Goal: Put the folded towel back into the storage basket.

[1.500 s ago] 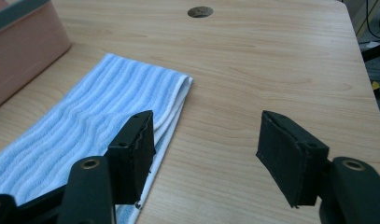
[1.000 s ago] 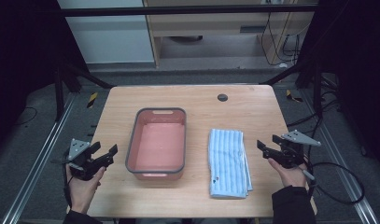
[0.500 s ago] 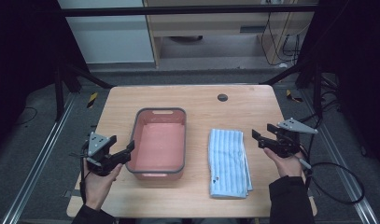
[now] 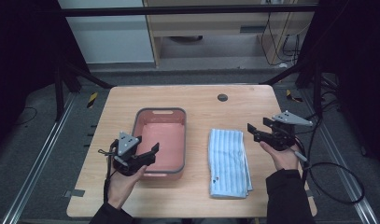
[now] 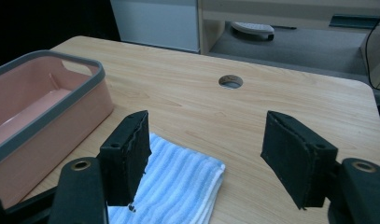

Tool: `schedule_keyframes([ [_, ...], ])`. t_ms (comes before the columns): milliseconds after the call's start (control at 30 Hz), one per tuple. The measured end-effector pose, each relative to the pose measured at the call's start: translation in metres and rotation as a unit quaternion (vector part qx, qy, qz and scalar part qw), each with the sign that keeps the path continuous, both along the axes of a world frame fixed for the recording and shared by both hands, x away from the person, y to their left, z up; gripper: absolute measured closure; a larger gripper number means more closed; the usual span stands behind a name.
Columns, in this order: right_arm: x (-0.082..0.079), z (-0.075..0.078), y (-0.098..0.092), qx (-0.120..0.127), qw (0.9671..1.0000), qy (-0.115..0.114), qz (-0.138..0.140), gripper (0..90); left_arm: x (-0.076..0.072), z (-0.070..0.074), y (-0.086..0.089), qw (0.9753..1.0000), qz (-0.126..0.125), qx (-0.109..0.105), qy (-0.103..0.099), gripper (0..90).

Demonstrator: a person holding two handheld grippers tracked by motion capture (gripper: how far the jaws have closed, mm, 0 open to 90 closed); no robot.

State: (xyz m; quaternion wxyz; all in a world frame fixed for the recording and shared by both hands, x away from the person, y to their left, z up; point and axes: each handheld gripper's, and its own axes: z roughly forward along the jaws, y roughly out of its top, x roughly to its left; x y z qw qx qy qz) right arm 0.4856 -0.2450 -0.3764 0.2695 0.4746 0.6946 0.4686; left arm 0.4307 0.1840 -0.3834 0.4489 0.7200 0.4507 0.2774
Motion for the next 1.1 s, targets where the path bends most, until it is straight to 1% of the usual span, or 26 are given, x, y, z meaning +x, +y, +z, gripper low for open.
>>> schedule_keyframes([
  [33, 0.001, 0.000, 0.001, 0.001, 1.0000, 0.000, -0.001, 31.8, 0.000, -0.001, -0.008, 0.9999, -0.009, -0.006, 0.002, 32.0],
  [100, 0.003, 0.000, 0.001, 0.003, 1.0000, 0.003, 0.000, 31.4, 0.000, -0.002, -0.016, 0.9998, -0.018, -0.004, 0.003, 32.5],
  [133, 0.004, -0.001, 0.002, 0.003, 1.0000, 0.004, -0.001, 31.4, 0.000, -0.002, -0.020, 0.9998, -0.022, 0.000, 0.003, 32.6],
  [200, 0.006, -0.001, 0.003, -0.001, 1.0000, 0.004, 0.000, 31.3, 0.000, -0.003, -0.027, 0.9996, -0.029, -0.001, 0.004, 33.1],
  [233, 0.007, -0.001, 0.003, -0.001, 1.0000, 0.006, 0.001, 31.3, 0.000, -0.003, -0.027, 0.9996, -0.029, -0.001, 0.004, 33.4],
  [267, 0.008, -0.001, 0.003, -0.001, 1.0000, 0.006, 0.000, 31.5, -0.001, -0.004, -0.035, 0.9994, -0.034, 0.001, 0.006, 33.6],
  [367, 0.010, -0.003, 0.004, -0.002, 1.0000, 0.007, -0.001, 31.9, -0.002, -0.008, -0.047, 0.9988, -0.047, 0.000, 0.010, 34.3],
  [433, 0.011, -0.004, 0.005, -0.002, 1.0000, 0.008, 0.000, 31.9, -0.003, -0.010, -0.055, 0.9987, -0.050, 0.003, 0.013, 34.4],
  [467, 0.012, -0.005, 0.006, -0.002, 0.9999, 0.010, 0.001, 31.9, -0.003, -0.012, -0.059, 0.9983, -0.058, 0.002, 0.013, 34.4],
  [567, 0.013, -0.006, 0.007, -0.004, 0.9999, 0.010, 0.003, 32.0, -0.004, -0.016, -0.072, 0.9976, -0.067, 0.000, 0.019, 34.6],
  [600, 0.013, -0.006, 0.007, -0.004, 0.9999, 0.010, 0.003, 32.0, -0.004, -0.016, -0.072, 0.9976, -0.067, 0.000, 0.019, 34.7],
  [667, 0.014, -0.006, 0.008, -0.002, 0.9999, 0.009, 0.003, 32.1, -0.005, -0.018, -0.079, 0.9974, -0.070, 0.007, 0.018, 35.0],
  [733, 0.015, -0.007, 0.008, -0.002, 1.0000, 0.009, 0.001, 32.7, -0.006, -0.021, -0.087, 0.9968, -0.076, 0.009, 0.024, 36.0],
  [800, 0.016, -0.008, 0.007, -0.005, 1.0000, 0.008, 0.001, 32.9, -0.006, -0.022, -0.090, 0.9966, -0.078, 0.008, 0.025, 36.4],
  [833, 0.016, -0.008, 0.007, -0.004, 1.0000, 0.007, 0.000, 33.3, -0.007, -0.024, -0.095, 0.9963, -0.081, 0.011, 0.027, 37.1],
  [933, 0.018, -0.009, 0.006, -0.005, 1.0000, 0.007, -0.001, 33.7, -0.008, -0.026, -0.099, 0.9959, -0.084, 0.016, 0.027, 37.6],
  [967, 0.018, -0.009, 0.006, -0.005, 1.0000, 0.007, -0.001, 33.7, -0.009, -0.027, -0.102, 0.9956, -0.088, 0.016, 0.029, 37.6],
  [1000, 0.019, -0.010, 0.006, -0.003, 1.0000, 0.006, -0.002, 34.1, -0.010, -0.029, -0.106, 0.9950, -0.092, 0.017, 0.035, 38.3],
  [1100, 0.021, -0.011, 0.006, -0.003, 1.0000, 0.006, -0.003, 34.6, -0.012, -0.032, -0.110, 0.9947, -0.093, 0.017, 0.041, 40.1],
])
